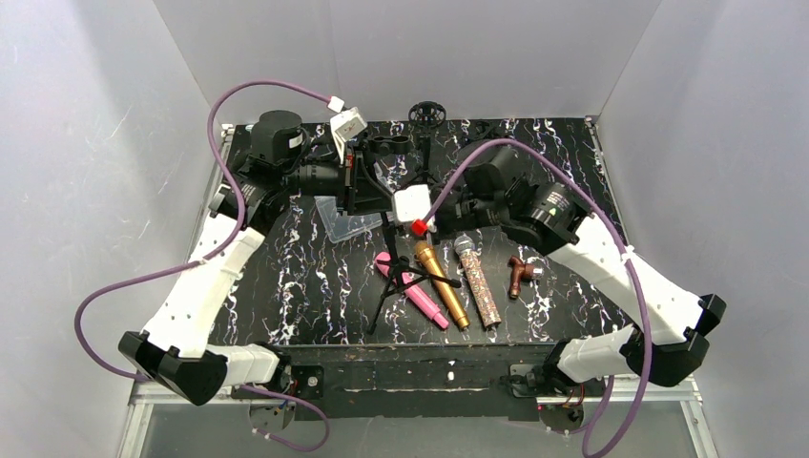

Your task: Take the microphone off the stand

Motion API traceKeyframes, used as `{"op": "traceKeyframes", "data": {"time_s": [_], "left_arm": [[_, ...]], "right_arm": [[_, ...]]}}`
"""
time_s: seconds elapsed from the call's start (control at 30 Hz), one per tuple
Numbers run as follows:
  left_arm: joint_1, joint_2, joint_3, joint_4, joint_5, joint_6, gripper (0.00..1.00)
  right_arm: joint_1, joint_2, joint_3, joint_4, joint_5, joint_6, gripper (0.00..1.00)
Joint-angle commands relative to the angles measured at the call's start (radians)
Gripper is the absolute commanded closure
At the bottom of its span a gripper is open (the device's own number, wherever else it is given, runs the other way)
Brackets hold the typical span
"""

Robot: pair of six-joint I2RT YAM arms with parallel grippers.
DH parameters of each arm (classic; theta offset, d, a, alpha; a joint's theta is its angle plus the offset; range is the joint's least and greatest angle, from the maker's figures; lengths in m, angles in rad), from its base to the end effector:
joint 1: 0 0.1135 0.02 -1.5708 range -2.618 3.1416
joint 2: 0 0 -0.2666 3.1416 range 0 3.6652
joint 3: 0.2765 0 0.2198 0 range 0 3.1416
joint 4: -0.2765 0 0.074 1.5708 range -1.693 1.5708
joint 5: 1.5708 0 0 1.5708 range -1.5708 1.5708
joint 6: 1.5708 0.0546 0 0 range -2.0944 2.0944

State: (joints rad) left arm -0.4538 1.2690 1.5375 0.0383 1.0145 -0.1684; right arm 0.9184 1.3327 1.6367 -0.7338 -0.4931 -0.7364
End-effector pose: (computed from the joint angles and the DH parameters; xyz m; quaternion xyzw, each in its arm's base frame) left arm 0.1835 -0.1411 0.5131 0.4614 0.4554 -0.4891 0.5836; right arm 0.1324 0.2159 0.4423 -0.6901 0.4554 0.2521 0.5029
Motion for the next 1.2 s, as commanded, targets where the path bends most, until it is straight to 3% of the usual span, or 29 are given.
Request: {"op": "traceKeyframes", "data": {"time_s": [0.0, 0.2, 0.4, 0.5, 0.73, 0.97, 1.17], "left_arm": [[-0.012, -0.028, 0.012, 0.002, 0.101, -0.049, 1.0], [-0.013, -0.032, 0.01, -0.005, 0.103, -0.04, 1.0], [-0.013, -0.034, 0.017, -0.02, 0.114, -0.015, 1.0], [-0.013, -0.029, 0.032, -0.032, 0.116, 0.009, 1.0], [-0.013, -0.009, 0.092, -0.112, 0.055, 0.101, 1.0], [-0.013, 0.032, 0.159, -0.146, -0.12, 0.203, 1.0], [-0.013, 0.066, 0.183, -0.124, -0.267, 0.176, 1.0]], "right_arm": [[0.059, 0.005, -0.023, 0.026, 0.434, -0.202, 0.89], [0.089, 0.012, -0.076, 0.106, 0.551, -0.161, 0.73], [0.088, -0.013, -0.082, 0.08, 0.475, -0.071, 0.4], [0.08, -0.028, -0.08, 0.056, 0.399, -0.01, 0.31], [-0.036, -0.083, -0.099, 0.052, 0.114, 0.194, 0.29], [-0.209, -0.105, -0.155, 0.223, -0.262, 0.606, 0.29], [-0.216, -0.039, -0.217, 0.411, -0.347, 0.802, 0.29]]}}
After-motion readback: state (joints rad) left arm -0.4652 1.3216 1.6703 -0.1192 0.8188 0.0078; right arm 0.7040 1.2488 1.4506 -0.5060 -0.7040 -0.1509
